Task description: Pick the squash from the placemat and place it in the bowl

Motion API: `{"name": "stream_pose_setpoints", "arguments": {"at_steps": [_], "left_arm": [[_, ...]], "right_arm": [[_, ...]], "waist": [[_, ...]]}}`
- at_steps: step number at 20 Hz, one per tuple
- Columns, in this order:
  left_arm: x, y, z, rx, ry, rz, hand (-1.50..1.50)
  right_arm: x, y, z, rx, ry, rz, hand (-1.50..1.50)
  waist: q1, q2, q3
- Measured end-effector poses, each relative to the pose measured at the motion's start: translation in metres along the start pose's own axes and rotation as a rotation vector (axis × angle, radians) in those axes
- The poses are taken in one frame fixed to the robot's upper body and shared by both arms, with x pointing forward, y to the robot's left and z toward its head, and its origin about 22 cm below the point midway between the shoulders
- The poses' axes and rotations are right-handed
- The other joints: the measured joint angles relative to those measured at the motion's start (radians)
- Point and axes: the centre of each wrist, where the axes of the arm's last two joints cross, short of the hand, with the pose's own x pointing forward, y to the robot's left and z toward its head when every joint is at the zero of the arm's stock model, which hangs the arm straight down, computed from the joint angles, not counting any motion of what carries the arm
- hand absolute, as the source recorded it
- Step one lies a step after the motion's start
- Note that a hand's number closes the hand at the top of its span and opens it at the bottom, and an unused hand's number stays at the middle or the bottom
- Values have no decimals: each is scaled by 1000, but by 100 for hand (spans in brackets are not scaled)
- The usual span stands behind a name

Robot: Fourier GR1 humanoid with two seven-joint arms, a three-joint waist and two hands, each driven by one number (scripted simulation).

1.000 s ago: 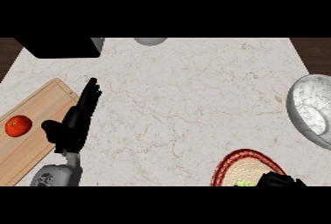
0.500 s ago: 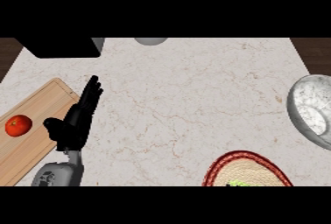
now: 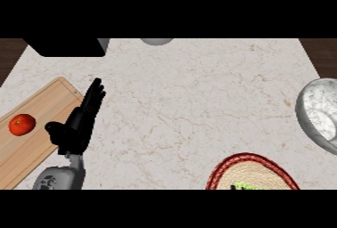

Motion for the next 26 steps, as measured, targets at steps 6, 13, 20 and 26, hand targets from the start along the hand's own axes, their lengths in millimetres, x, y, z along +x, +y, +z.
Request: {"name": "stream_pose_setpoints", "arguments": {"at_steps": [6,13,20,26], "left_arm": [[0,-5,-3,-7,-2,0,0],[1,-7,-1,-13,-4,4,0],[4,3,-7,-16,-3,7,0],[5,-6,-9,-19,-1,5,0]], "right_arm": [[23,-29,-41,-69,38,80,150],[7,-54,-91,-106,120,242,150],[-45,-64,-121,-115,180,429,150],[-108,-66,-137,-133,232,482,150]], "waist": [[6,1,0],[15,2,1],[14,3,2],[13,3,3]]}}
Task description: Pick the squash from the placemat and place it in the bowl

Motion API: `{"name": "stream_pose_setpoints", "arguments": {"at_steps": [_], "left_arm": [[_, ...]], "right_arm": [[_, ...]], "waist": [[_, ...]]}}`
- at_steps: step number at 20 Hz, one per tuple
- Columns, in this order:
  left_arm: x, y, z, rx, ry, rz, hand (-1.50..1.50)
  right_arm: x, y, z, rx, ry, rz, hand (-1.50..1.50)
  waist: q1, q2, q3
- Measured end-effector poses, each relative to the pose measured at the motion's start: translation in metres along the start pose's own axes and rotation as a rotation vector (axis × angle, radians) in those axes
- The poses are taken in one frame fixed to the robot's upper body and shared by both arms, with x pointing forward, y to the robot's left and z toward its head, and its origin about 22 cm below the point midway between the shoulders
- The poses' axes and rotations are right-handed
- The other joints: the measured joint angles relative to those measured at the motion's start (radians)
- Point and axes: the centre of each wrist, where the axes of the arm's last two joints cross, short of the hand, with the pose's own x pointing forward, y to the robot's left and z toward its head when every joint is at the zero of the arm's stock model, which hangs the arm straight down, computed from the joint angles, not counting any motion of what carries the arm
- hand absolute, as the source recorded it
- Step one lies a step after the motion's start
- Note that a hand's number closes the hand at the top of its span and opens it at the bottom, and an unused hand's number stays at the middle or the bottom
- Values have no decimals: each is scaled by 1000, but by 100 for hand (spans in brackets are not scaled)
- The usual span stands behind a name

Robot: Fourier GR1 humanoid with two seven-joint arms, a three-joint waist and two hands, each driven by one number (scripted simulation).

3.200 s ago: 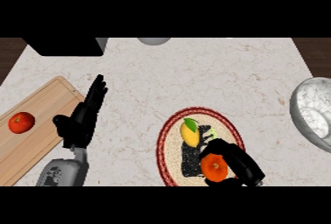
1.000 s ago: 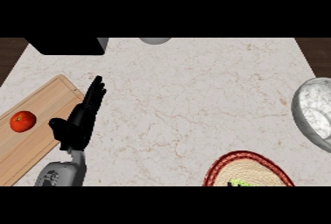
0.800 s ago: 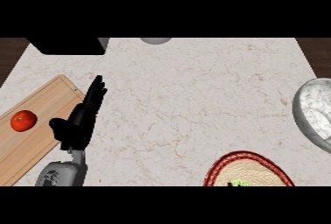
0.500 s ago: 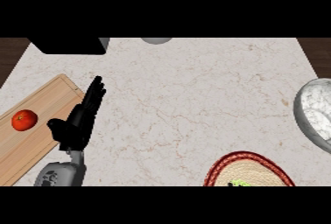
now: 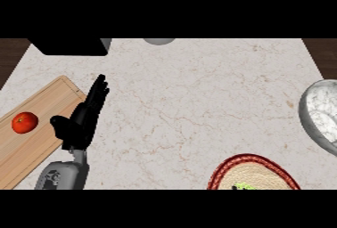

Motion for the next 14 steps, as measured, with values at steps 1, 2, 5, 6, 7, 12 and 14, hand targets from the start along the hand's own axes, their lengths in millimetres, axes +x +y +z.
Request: {"name": "stream_pose_setpoints", "arguments": {"at_steps": [1,2,5,6,7,12,14], "left_arm": [[0,-1,-1,0,1,-1,0],[0,-1,0,1,-2,-1,0],[-3,-8,0,0,-5,0,0],[-1,-6,-1,0,-4,0,0],[-2,-6,0,-2,-4,-2,0],[2,-3,2,-3,-3,4,0],[-4,-3,3,-5,-6,3,0]], "right_arm": [[-10,6,-2,-1,3,12,150],[-21,8,-5,0,9,19,150],[-50,23,-15,11,35,32,150],[-59,26,-18,15,43,36,150],[-68,33,-18,35,51,37,150],[-102,42,-20,155,121,-52,-150],[-113,46,-19,209,120,-99,-150]], "waist": [[-1,0,0],[0,0,0],[2,1,0],[2,1,0],[3,1,0],[6,1,1],[6,2,1]]}}
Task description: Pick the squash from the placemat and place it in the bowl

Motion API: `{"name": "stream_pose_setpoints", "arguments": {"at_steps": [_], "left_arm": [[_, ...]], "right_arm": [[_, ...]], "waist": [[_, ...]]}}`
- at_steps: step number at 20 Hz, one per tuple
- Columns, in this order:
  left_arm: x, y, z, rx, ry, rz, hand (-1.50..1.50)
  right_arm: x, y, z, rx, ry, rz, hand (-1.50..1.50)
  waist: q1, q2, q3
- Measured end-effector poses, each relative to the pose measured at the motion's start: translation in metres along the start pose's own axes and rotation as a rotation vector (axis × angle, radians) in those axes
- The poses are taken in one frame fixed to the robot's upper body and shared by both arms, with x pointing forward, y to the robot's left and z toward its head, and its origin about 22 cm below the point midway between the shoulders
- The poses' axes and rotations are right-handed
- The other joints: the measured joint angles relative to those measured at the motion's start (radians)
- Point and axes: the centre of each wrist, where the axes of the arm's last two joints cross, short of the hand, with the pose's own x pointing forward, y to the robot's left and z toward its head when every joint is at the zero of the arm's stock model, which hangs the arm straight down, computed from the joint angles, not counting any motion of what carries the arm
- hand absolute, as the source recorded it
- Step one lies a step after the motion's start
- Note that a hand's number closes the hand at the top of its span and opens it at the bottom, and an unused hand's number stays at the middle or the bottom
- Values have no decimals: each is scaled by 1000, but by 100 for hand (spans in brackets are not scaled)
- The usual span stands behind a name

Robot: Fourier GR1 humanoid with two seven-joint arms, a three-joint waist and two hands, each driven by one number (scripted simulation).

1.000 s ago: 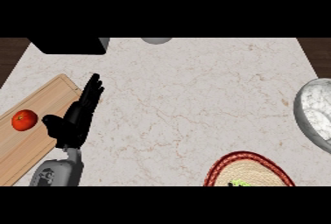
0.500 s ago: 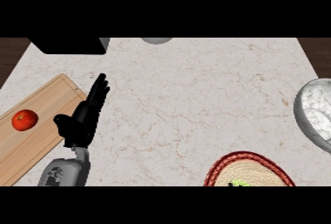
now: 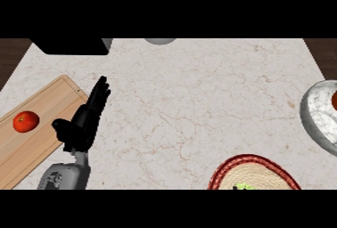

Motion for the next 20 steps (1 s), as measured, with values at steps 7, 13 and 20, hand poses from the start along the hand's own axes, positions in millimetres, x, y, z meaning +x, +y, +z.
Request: {"name": "stream_pose_setpoints", "arguments": {"at_steps": [7,13,20], "left_arm": [[2,5,1,7,1,-4,0],[-4,0,3,14,8,0,0],[-4,5,3,18,6,-4,0]], "right_arm": [[-19,-3,-6,20,-100,-192,-150],[-26,-23,-3,-108,-165,-343,-150],[-46,-59,14,-139,-121,-506,-150]], "waist": [[-4,-2,0],[-14,-5,-1],[-16,-5,-1]]}}
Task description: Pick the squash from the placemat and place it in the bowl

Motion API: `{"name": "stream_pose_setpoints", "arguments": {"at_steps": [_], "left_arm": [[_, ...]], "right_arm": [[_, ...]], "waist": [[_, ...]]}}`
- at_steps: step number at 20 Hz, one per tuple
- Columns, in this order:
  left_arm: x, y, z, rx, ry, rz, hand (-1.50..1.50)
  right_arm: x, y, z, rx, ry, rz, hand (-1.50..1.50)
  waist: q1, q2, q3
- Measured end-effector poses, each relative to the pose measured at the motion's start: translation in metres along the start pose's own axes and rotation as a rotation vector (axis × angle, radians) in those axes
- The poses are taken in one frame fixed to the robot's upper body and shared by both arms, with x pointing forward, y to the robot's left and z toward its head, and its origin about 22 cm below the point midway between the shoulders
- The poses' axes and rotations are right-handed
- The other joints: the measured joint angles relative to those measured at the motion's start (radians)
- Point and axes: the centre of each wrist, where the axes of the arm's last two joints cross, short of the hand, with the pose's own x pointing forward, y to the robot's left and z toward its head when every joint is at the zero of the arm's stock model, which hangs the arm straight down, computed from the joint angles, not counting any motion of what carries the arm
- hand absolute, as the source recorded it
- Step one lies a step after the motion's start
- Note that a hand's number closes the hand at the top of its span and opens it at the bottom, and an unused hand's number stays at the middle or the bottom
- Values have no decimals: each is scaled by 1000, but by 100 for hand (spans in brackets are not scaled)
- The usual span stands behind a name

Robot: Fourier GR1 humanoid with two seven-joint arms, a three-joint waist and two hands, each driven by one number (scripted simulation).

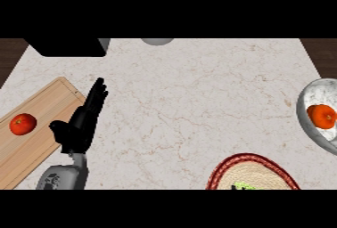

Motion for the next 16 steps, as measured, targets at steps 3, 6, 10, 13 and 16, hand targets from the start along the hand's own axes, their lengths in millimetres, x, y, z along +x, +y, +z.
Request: {"name": "stream_pose_setpoints", "arguments": {"at_steps": [3,6,10,13,16], "left_arm": [[-3,-4,4,2,4,-2,0],[0,0,2,5,-1,-5,0],[4,2,-4,1,-2,1,0],[-1,2,-1,3,-6,1,0],[1,2,-1,0,1,6,0]], "right_arm": [[1,-23,8,-9,16,-71,-150],[-6,-39,26,6,27,-114,-150],[-9,-58,42,0,64,-133,-150],[-16,-61,54,11,85,-130,-150],[-20,-67,65,10,100,-119,-150]], "waist": [[1,0,0],[-1,0,0],[0,2,1],[1,2,1],[0,2,2]]}}
